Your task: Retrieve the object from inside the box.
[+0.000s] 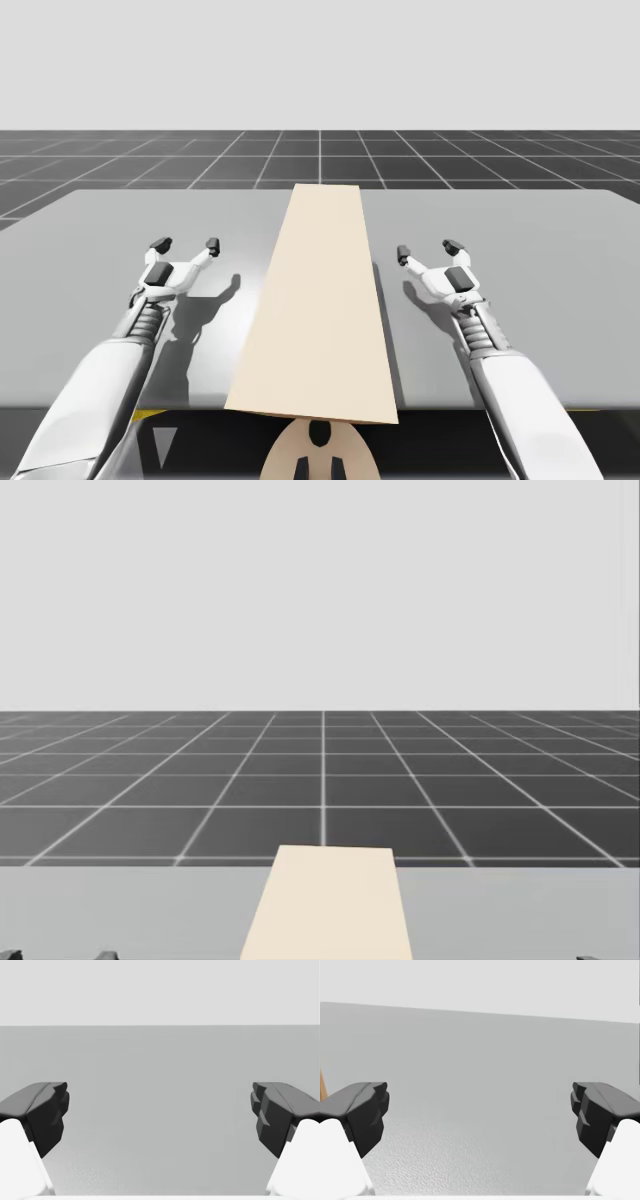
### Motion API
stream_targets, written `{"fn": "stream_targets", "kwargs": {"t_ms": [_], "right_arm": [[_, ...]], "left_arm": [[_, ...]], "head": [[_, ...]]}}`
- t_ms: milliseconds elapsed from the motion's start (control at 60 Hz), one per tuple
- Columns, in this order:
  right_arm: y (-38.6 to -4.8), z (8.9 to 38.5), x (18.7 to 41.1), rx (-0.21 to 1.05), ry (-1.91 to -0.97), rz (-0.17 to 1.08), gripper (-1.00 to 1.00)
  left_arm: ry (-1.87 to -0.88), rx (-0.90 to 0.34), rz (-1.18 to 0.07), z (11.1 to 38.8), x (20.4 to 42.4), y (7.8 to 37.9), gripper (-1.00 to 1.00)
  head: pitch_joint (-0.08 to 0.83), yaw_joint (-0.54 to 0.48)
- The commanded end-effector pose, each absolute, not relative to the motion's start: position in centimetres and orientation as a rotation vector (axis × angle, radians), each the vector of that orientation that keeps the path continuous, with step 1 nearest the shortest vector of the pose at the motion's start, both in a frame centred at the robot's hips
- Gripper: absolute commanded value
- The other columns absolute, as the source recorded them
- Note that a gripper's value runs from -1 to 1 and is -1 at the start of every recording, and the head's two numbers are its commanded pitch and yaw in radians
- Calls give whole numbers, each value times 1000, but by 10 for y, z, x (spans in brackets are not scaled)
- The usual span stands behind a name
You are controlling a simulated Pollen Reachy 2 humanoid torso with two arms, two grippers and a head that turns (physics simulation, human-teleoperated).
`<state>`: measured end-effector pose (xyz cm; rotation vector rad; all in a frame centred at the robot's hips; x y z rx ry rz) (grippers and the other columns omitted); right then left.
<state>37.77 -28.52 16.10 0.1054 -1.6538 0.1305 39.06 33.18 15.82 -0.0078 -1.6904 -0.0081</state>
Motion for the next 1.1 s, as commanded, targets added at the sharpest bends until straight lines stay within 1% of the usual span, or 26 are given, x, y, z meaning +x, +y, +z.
{"fn": "stream_targets", "kwargs": {"t_ms": [17,167,217,317,367,400,417,483,500,533,567,633,717,750,900,1017,1050,1100], "right_arm": [[-285,161,376,92,-1639,140,-1000],[-287,162,377,122,-1640,177,-1000],[-289,159,378,137,-1625,233,-1000],[-288,157,378,158,-1612,281,-1000],[-286,156,378,197,-1605,311,-1000],[-284,155,377,198,-1601,332,-1000],[-282,154,377,203,-1599,365,-1000],[-279,153,375,227,-1586,397,-1000],[-276,152,374,237,-1581,427,-1000],[-274,151,373,244,-1580,448,-1000],[-271,150,371,274,-1571,490,-1000],[-264,149,368,298,-1572,556,-1000],[-254,148,362,365,-1565,625,-1000],[-248,148,358,414,-1558,670,-1000],[-223,145,343,502,-1553,774,-1000],[-214,145,339,547,-1557,791,-1000],[-211,144,337,592,-1540,798,-1000],[-208,143,337,625,-1545,814,-1000]], "left_arm": [[-1691,-5,-9,158,390,332,-1000],[-1686,-6,-16,158,390,333,-1000],[-1680,-5,-22,157,391,333,-1000],[-1657,-23,-59,155,391,332,-1000],[-1629,-51,-111,153,391,330,-1000],[-1623,-60,-131,152,391,328,-1000],[-1606,-81,-169,150,390,326,-1000],[-1596,-95,-206,149,389,323,-1000],[-1585,-116,-245,148,387,320,-1000],[-1586,-117,-272,147,386,318,-1000],[-1581,-149,-327,146,383,314,-1000],[-1586,-168,-411,145,379,308,-1000],[-1584,-190,-494,143,373,300,-1000],[-1584,-204,-537,142,371,297,-1000],[-1583,-230,-629,141,363,287,-1000],[-1576,-234,-653,139,362,282,-1000],[-1573,-238,-660,139,361,280,-1000],[-1572,-237,-664,138,361,279,-1000]], "head": [[-6,5],[-5,3],[-4,1],[-2,2],[-1,2],[-1,2],[-2,2],[-2,2],[-2,2],[-2,1],[-1,0],[-1,-1],[-1,-1],[-1,-1],[-1,-1],[4,-6],[6,-10],[8,-10]]}}
